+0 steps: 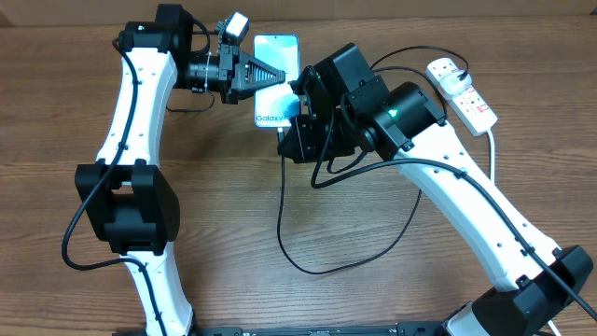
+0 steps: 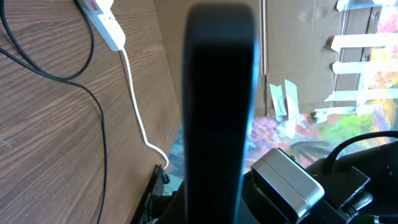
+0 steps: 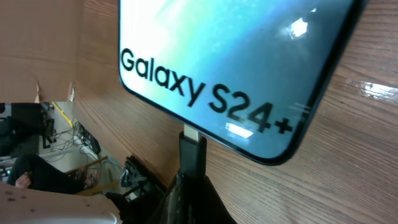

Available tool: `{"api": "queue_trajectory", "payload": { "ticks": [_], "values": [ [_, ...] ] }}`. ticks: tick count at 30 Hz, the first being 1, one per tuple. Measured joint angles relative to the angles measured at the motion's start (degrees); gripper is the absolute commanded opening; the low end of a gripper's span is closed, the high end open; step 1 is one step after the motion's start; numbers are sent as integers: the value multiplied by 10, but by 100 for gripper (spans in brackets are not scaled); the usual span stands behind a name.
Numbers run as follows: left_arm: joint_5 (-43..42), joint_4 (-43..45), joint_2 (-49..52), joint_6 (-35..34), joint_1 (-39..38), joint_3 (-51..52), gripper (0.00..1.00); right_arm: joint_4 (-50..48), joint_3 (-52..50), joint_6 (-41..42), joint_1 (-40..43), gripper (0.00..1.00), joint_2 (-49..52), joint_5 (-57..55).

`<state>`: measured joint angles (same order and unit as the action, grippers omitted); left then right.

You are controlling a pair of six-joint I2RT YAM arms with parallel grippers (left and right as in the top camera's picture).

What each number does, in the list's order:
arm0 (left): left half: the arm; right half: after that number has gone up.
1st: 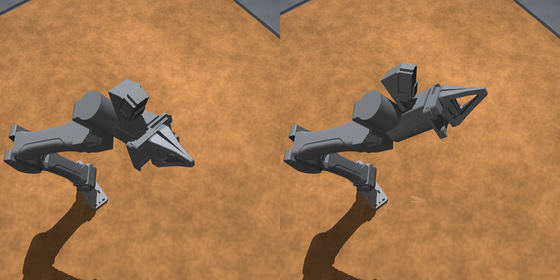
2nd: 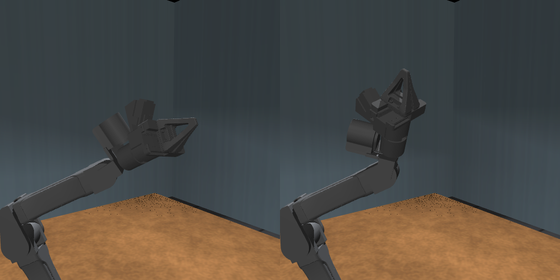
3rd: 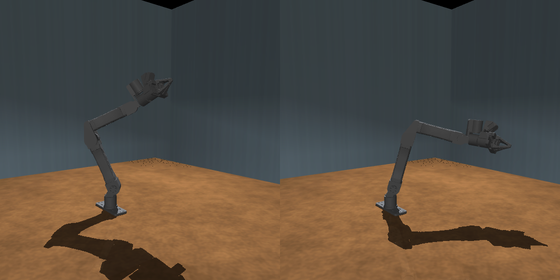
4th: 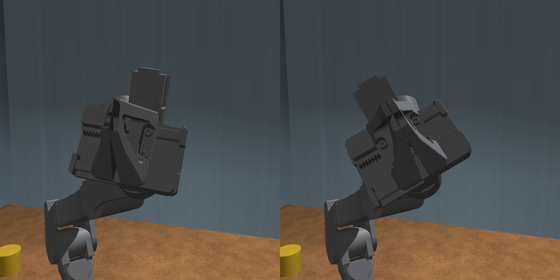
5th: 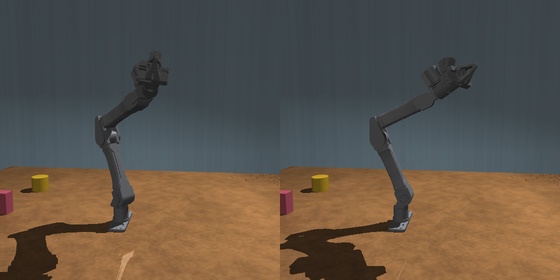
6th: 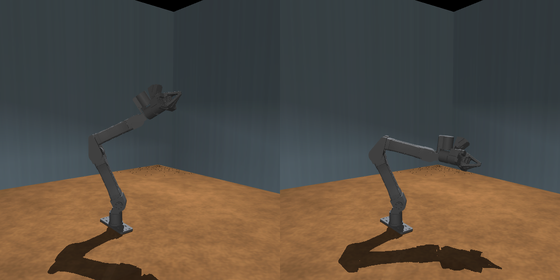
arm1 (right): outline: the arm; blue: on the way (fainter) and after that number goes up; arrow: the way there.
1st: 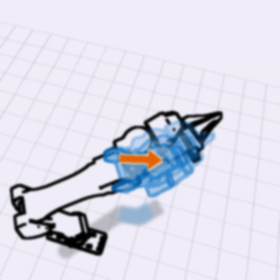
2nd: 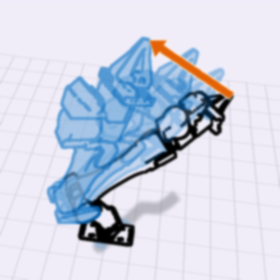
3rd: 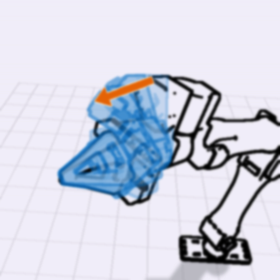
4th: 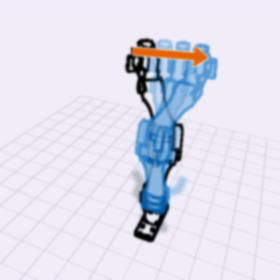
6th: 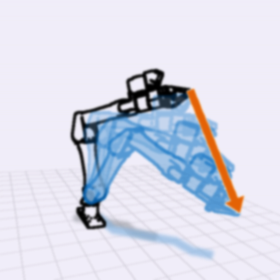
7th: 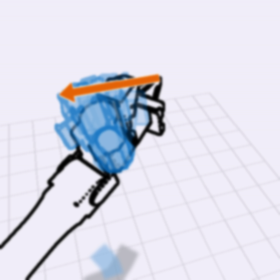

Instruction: Plug charger to phone and switch on socket

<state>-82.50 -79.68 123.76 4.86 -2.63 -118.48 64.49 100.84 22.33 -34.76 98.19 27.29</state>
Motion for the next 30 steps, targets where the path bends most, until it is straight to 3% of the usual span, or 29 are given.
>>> {"api": "queue_trajectory", "payload": {
  "ticks": [30],
  "values": [
    [-11,1,0,0,0,0,4,-4,0,1,0,4,0,8]
  ]
}}
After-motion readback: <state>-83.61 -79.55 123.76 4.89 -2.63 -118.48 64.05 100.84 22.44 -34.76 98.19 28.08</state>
